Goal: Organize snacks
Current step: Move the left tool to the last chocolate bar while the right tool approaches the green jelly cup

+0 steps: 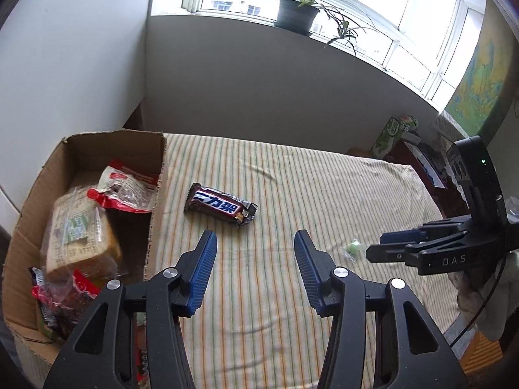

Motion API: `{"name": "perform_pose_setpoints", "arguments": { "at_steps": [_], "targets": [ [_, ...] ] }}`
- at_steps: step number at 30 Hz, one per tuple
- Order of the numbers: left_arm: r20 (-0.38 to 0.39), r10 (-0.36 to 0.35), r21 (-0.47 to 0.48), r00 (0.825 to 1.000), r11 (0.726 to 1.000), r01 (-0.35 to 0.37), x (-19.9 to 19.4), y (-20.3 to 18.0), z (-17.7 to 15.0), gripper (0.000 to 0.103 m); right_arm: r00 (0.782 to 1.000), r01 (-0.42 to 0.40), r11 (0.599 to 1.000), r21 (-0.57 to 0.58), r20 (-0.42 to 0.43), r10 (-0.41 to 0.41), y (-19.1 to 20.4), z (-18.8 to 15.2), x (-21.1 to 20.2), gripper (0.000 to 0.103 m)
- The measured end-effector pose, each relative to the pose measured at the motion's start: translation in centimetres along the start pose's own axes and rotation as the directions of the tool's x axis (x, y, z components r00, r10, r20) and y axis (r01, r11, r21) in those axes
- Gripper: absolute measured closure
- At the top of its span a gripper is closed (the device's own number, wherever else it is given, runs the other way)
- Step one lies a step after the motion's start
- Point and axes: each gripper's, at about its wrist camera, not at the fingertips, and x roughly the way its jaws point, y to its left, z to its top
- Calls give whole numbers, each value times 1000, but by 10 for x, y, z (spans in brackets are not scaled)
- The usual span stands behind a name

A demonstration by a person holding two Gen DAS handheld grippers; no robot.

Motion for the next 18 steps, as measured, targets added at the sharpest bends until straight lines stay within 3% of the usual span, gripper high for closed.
{"name": "perform_pose_setpoints", "arguments": {
  "at_steps": [2, 10, 18],
  "targets": [
    [-16, -4, -25, 1000, 1000, 4, 9, -1, 0, 55, 999, -27, 999, 30, -30, 28, -7, -4, 8, 57],
    [-90, -14, -114, 996, 994, 3, 47, -1, 0, 55, 998, -29, 995, 99, -58, 35, -25, 0, 35, 58],
    [-115, 45, -194, 992, 979, -67, 73, 14, 11, 54, 1000, 12, 999, 44, -28, -11, -19, 19, 40, 58]
  ]
}}
